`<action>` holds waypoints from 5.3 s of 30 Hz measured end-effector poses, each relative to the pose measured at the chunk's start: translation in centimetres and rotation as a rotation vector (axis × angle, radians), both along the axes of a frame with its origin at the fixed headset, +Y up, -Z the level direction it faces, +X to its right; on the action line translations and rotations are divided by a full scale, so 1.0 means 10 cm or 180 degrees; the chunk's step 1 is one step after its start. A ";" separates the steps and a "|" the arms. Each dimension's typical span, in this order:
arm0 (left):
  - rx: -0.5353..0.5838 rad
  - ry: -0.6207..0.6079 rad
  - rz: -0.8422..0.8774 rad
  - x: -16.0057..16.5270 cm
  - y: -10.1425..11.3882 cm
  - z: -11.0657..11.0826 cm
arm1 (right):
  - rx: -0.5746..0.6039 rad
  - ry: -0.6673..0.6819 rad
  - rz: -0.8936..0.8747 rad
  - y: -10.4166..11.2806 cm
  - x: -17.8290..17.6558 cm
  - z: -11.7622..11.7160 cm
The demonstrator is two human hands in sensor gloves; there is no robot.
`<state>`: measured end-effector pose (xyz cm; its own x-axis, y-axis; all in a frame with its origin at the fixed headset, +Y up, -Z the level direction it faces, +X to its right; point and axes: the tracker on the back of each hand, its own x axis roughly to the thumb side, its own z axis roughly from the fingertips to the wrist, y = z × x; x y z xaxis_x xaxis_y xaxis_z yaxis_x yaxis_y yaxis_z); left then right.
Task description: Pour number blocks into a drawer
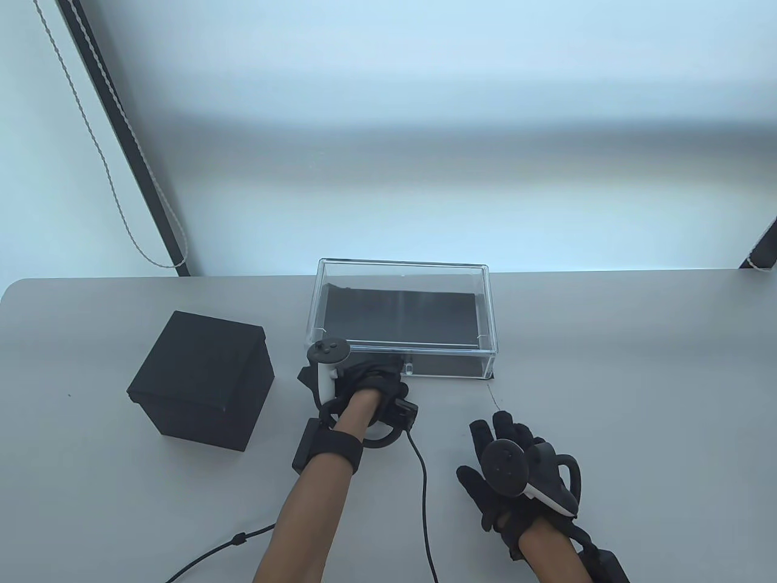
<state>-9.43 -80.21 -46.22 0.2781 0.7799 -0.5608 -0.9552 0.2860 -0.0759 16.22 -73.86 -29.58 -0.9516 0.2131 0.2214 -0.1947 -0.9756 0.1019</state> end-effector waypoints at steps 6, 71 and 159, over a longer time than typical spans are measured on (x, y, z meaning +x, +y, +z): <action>-0.0037 0.0221 0.0476 0.02 -0.16 0.02 | -0.0013 -0.0001 -0.0002 0.00 0.00 0.00; 0.0105 0.0233 0.0507 0.01 -0.29 1.05 | 0.0178 0.0072 -0.0138 0.03 0.03 -0.02; 0.1667 -0.0512 -0.2650 -2.13 1.20 0.79 | 0.0045 0.0029 -0.0198 0.07 0.07 -0.01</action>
<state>-30.70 -68.19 -38.32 0.8913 0.4400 -0.1094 -0.4243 0.8945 0.1406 16.96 -73.12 -29.63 -0.9346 0.2686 0.2334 -0.2542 -0.9629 0.0903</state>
